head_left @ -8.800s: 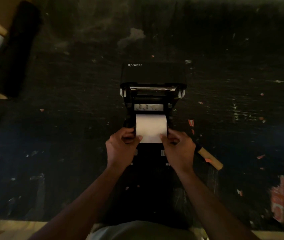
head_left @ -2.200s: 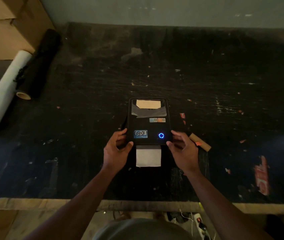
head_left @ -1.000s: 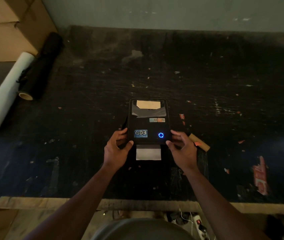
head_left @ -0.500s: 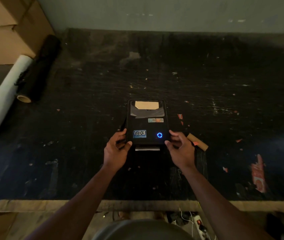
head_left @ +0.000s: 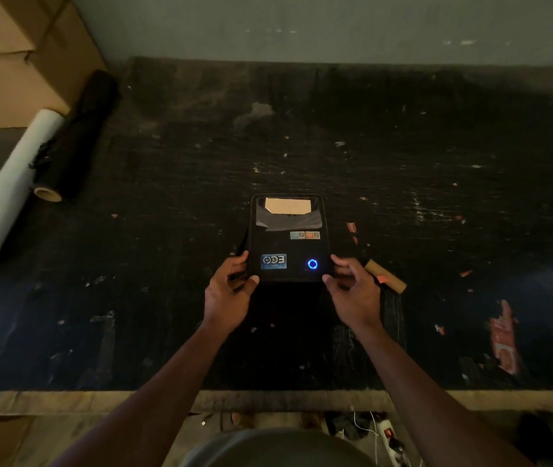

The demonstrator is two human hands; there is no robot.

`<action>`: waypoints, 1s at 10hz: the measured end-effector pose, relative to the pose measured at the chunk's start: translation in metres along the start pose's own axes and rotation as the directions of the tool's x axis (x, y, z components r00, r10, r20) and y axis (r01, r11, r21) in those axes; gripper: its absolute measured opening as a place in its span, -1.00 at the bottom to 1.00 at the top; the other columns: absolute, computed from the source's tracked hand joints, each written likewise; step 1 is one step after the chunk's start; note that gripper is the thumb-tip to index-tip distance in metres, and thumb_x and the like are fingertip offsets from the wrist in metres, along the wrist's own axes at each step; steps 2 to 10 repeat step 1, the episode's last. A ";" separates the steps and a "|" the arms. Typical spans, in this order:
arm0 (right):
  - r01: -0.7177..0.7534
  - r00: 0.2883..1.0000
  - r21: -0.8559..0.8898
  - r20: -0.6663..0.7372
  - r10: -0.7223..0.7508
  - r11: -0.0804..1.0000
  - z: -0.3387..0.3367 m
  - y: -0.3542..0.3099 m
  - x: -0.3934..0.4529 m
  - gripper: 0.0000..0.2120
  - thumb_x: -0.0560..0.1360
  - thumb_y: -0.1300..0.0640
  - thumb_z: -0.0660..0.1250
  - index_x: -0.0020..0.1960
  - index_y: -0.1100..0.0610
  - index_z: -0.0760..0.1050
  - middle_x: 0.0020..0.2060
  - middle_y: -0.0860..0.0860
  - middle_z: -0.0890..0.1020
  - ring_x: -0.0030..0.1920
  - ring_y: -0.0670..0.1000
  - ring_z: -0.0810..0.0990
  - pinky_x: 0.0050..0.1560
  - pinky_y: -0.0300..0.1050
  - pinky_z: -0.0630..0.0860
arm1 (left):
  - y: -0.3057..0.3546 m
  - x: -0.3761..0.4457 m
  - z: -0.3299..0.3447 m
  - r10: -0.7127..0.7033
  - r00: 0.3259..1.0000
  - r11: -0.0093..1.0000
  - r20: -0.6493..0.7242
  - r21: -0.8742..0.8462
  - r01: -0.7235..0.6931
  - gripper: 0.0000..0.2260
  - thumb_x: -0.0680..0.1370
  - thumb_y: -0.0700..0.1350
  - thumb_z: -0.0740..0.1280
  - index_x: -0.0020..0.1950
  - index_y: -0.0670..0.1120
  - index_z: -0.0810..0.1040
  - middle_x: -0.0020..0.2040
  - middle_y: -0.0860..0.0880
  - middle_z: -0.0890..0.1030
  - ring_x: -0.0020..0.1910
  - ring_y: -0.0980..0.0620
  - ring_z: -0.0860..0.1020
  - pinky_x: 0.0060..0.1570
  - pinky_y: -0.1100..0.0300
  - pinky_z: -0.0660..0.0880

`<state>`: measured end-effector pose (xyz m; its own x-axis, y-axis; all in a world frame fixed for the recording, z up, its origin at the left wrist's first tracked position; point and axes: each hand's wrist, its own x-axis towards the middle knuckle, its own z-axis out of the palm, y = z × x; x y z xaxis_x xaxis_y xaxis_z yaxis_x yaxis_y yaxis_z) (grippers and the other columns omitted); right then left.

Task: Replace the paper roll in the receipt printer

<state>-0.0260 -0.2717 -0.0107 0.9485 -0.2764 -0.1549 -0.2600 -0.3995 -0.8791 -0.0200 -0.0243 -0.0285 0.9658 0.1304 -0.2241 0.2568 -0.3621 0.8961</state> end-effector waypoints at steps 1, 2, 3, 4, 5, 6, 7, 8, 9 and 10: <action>0.008 1.000 -0.007 -0.011 -0.008 1.000 0.001 0.001 0.000 -0.59 0.52 0.24 0.50 0.34 0.04 0.58 0.19 -0.07 0.67 0.18 -0.14 0.64 0.02 -0.48 0.47 | 0.003 0.000 -0.001 -0.001 1.000 1.000 -0.005 -0.010 0.001 -0.49 0.56 -0.15 0.48 0.44 0.20 0.45 0.23 0.20 0.57 0.09 0.26 0.63 -0.12 0.60 0.48; 0.008 1.000 -0.007 -0.011 -0.008 1.000 0.001 0.001 0.000 -0.59 0.52 0.24 0.50 0.34 0.04 0.58 0.19 -0.07 0.67 0.18 -0.14 0.64 0.02 -0.48 0.47 | 0.003 0.000 -0.001 -0.001 1.000 1.000 -0.005 -0.010 0.001 -0.49 0.56 -0.15 0.48 0.44 0.20 0.45 0.23 0.20 0.57 0.09 0.26 0.63 -0.12 0.60 0.48; 0.008 1.000 -0.007 -0.011 -0.008 1.000 0.001 0.001 0.000 -0.59 0.52 0.24 0.50 0.34 0.04 0.58 0.19 -0.07 0.67 0.18 -0.14 0.64 0.02 -0.48 0.47 | 0.003 0.000 -0.001 -0.001 1.000 1.000 -0.005 -0.010 0.001 -0.49 0.56 -0.15 0.48 0.44 0.20 0.45 0.23 0.20 0.57 0.09 0.26 0.63 -0.12 0.60 0.48; 0.008 1.000 -0.007 -0.011 -0.008 1.000 0.001 0.001 0.000 -0.59 0.52 0.24 0.50 0.34 0.04 0.58 0.19 -0.07 0.67 0.18 -0.14 0.64 0.02 -0.48 0.47 | 0.003 0.000 -0.001 -0.001 1.000 1.000 -0.005 -0.010 0.001 -0.49 0.56 -0.15 0.48 0.44 0.20 0.45 0.23 0.20 0.57 0.09 0.26 0.63 -0.12 0.60 0.48; 0.008 1.000 -0.007 -0.011 -0.008 1.000 0.001 0.001 0.000 -0.59 0.52 0.24 0.50 0.34 0.04 0.58 0.19 -0.07 0.67 0.18 -0.14 0.64 0.02 -0.48 0.47 | 0.003 0.000 -0.001 -0.001 1.000 1.000 -0.005 -0.010 0.001 -0.49 0.56 -0.15 0.48 0.44 0.20 0.45 0.23 0.20 0.57 0.09 0.26 0.63 -0.12 0.60 0.48; 0.008 1.000 -0.007 -0.011 -0.008 1.000 0.001 0.001 0.000 -0.59 0.52 0.24 0.50 0.34 0.04 0.58 0.19 -0.07 0.67 0.18 -0.14 0.64 0.02 -0.48 0.47 | 0.003 0.000 -0.001 -0.001 1.000 1.000 -0.005 -0.010 0.001 -0.49 0.56 -0.15 0.48 0.44 0.20 0.45 0.23 0.20 0.57 0.09 0.26 0.63 -0.12 0.60 0.48; 0.008 1.000 -0.007 -0.011 -0.008 1.000 0.001 0.001 0.000 -0.59 0.52 0.24 0.50 0.34 0.04 0.58 0.19 -0.07 0.67 0.18 -0.14 0.64 0.02 -0.48 0.47 | 0.003 0.000 -0.001 -0.001 1.000 1.000 -0.005 -0.010 0.001 -0.49 0.56 -0.15 0.48 0.44 0.20 0.45 0.23 0.20 0.57 0.09 0.26 0.63 -0.12 0.60 0.48; 0.008 1.000 -0.007 -0.011 -0.008 1.000 0.001 0.001 0.000 -0.59 0.52 0.24 0.50 0.34 0.04 0.58 0.19 -0.07 0.67 0.18 -0.14 0.64 0.02 -0.48 0.47 | 0.003 0.000 -0.001 -0.001 1.000 1.000 -0.005 -0.010 0.001 -0.49 0.56 -0.15 0.48 0.44 0.20 0.45 0.23 0.20 0.57 0.09 0.26 0.63 -0.12 0.60 0.48; 0.008 1.000 -0.007 -0.011 -0.008 1.000 0.001 0.001 0.000 -0.59 0.52 0.24 0.50 0.34 0.04 0.58 0.19 -0.07 0.67 0.18 -0.14 0.64 0.02 -0.48 0.47 | 0.003 0.000 -0.001 -0.001 1.000 1.000 -0.005 -0.010 0.001 -0.49 0.56 -0.15 0.48 0.44 0.20 0.45 0.23 0.20 0.57 0.09 0.26 0.63 -0.12 0.60 0.48; 0.008 1.000 -0.007 -0.011 -0.008 1.000 0.001 0.001 0.000 -0.59 0.52 0.24 0.50 0.34 0.04 0.58 0.19 -0.07 0.67 0.18 -0.14 0.64 0.02 -0.48 0.47 | 0.003 0.000 -0.001 -0.001 1.000 1.000 -0.005 -0.010 0.001 -0.49 0.56 -0.15 0.48 0.44 0.20 0.45 0.23 0.20 0.57 0.09 0.26 0.63 -0.12 0.60 0.48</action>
